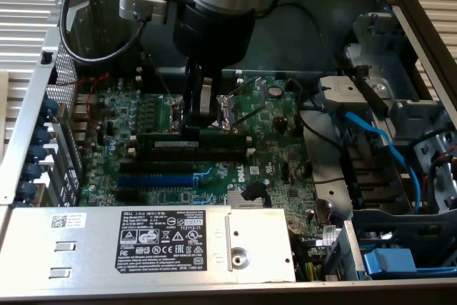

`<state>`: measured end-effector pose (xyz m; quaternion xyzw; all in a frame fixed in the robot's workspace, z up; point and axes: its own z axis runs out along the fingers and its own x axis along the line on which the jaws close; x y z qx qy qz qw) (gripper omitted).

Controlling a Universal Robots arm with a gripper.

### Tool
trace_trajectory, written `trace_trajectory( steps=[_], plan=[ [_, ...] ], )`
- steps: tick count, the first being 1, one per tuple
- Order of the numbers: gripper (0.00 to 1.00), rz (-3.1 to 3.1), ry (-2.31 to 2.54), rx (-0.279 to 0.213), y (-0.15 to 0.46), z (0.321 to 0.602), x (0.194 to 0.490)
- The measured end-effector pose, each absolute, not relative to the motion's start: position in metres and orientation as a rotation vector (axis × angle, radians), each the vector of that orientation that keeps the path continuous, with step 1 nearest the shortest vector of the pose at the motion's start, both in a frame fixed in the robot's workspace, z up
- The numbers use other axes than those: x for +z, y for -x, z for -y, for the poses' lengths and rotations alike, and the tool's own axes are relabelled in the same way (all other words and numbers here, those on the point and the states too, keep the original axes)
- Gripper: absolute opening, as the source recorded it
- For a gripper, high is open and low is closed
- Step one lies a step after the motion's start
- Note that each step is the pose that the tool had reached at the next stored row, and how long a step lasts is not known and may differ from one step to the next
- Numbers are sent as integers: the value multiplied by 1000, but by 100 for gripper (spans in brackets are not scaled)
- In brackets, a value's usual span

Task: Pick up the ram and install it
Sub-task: 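Insert the ram into the slot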

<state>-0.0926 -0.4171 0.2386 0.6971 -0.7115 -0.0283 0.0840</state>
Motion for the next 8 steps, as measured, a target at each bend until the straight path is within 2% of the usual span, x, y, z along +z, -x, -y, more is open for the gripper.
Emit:
trace_trajectory(
  steps=[8],
  plan=[
    [12, 2126, -2077, -85, 93, 417, 238]
  ],
)
